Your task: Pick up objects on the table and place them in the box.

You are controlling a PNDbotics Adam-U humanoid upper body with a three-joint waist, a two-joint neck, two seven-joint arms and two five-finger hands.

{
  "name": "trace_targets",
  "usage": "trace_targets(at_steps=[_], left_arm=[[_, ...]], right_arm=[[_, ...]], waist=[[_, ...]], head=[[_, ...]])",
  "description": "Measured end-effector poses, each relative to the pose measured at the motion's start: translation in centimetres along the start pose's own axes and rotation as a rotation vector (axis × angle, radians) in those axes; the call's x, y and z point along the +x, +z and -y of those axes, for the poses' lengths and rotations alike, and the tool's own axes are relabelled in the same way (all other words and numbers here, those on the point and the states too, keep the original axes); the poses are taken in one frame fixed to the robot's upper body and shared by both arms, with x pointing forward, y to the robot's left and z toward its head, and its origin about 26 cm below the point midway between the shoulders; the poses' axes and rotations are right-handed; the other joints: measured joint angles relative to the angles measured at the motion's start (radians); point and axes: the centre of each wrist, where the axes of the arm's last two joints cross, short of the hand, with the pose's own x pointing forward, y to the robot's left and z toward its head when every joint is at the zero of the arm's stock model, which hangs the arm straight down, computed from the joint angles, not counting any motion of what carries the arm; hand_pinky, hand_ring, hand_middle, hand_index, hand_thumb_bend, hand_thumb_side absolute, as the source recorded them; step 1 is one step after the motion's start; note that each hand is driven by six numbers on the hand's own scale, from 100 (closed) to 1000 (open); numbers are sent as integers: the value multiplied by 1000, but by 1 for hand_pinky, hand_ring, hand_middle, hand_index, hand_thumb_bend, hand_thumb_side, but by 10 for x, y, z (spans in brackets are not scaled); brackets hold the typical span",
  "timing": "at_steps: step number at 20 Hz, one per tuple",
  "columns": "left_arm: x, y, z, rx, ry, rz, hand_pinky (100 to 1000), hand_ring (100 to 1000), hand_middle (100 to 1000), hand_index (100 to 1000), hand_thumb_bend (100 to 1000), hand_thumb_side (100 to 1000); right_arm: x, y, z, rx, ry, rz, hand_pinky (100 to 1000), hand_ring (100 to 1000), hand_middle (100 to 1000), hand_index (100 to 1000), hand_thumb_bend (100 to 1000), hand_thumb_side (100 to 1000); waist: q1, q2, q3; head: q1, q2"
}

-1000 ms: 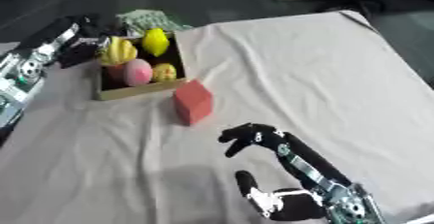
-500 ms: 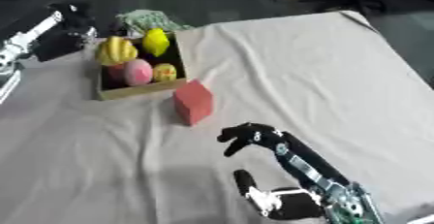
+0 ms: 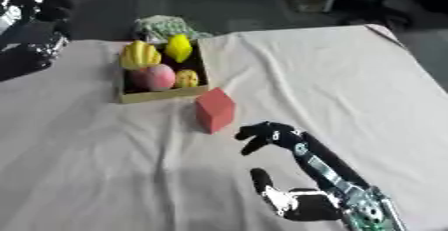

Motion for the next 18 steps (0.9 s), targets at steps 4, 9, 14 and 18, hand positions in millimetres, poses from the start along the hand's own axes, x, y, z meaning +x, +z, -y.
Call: trace_targets(at_steps=[4, 9, 14, 18], left_arm=[[17, 24, -5, 16, 173, 45, 853, 795, 784, 931, 100, 684], [7, 43, 6, 3, 290, 49, 851, 793, 780, 929, 100, 710], [-2, 54, 24, -2, 388, 42, 842, 784, 769, 924, 100, 738], [-7, 63, 38, 10, 448, 18, 839, 780, 764, 923, 100, 751]], right_arm=[[6, -2, 38, 51, 133, 42, 714, 719, 813, 936, 100, 286], [13, -10, 83, 179, 280, 87, 736, 769, 840, 953, 100, 201], [4, -18, 111, 367, 399, 63, 778, 846, 891, 989, 100, 213], [-12, -27, 122, 540, 520, 18, 807, 901, 921, 1000, 100, 259]], waist=[[-13, -7, 38], [-24, -7, 84], [-25, -8, 122], [-25, -10, 146]], head=[[-12, 0], [-38, 1], [-65, 2], [-89, 9]])
